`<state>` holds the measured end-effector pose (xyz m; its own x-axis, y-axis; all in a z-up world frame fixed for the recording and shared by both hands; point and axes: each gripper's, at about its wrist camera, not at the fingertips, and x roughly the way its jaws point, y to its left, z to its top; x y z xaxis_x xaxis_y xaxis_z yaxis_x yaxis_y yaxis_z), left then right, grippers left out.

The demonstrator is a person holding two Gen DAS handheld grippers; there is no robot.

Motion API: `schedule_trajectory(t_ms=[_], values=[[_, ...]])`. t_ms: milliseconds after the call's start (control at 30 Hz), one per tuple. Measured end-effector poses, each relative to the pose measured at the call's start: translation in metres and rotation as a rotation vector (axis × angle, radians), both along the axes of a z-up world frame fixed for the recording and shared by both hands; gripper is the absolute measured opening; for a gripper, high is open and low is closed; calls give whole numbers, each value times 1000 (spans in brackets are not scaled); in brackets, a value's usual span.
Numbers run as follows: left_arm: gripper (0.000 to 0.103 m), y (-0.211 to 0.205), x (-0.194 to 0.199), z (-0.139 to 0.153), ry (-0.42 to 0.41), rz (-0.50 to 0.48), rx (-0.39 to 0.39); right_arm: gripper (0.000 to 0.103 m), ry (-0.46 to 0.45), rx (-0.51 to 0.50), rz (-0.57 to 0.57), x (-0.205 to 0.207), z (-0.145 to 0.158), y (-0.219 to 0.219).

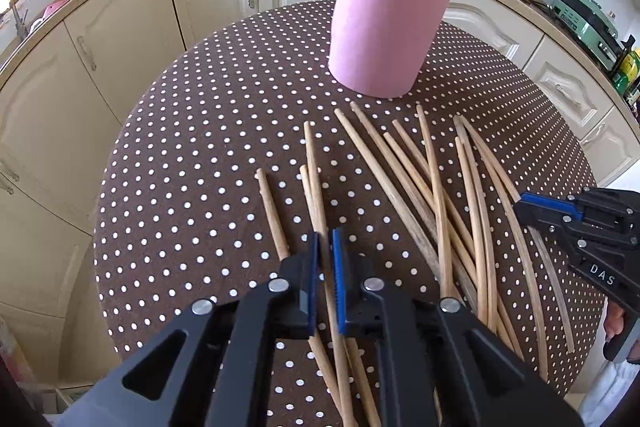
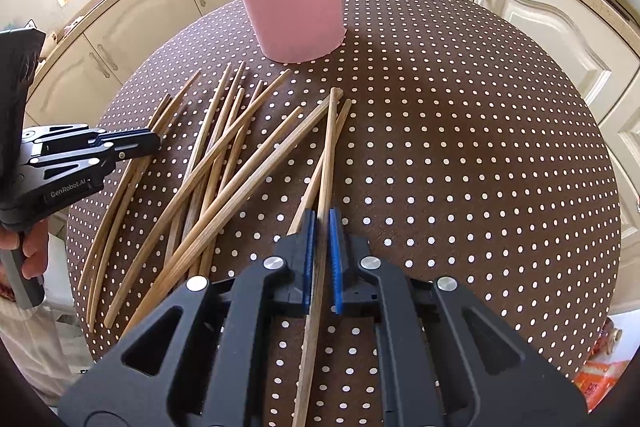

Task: Organize utensils
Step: 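Close the left tool on one chopstick while the right tool closes on another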

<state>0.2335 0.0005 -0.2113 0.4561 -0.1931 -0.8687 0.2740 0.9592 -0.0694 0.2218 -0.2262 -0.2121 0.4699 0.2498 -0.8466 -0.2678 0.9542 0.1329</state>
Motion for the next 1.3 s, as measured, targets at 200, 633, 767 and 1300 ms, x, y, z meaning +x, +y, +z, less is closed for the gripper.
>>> schedule_trajectory(t_ms=[200, 633, 767, 1300], values=[[19, 6, -3, 8, -33, 13, 10, 8, -1, -1, -2, -3, 1, 0], [24, 35, -5, 4, -30, 81, 16, 8, -1, 1, -2, -4, 2, 1], [24, 43, -5, 4, -19, 87, 6, 8, -1, 0, -1, -4, 3, 2], [26, 21, 10, 2, 2, 58, 103, 8, 20, -29, 24, 3, 5, 9]])
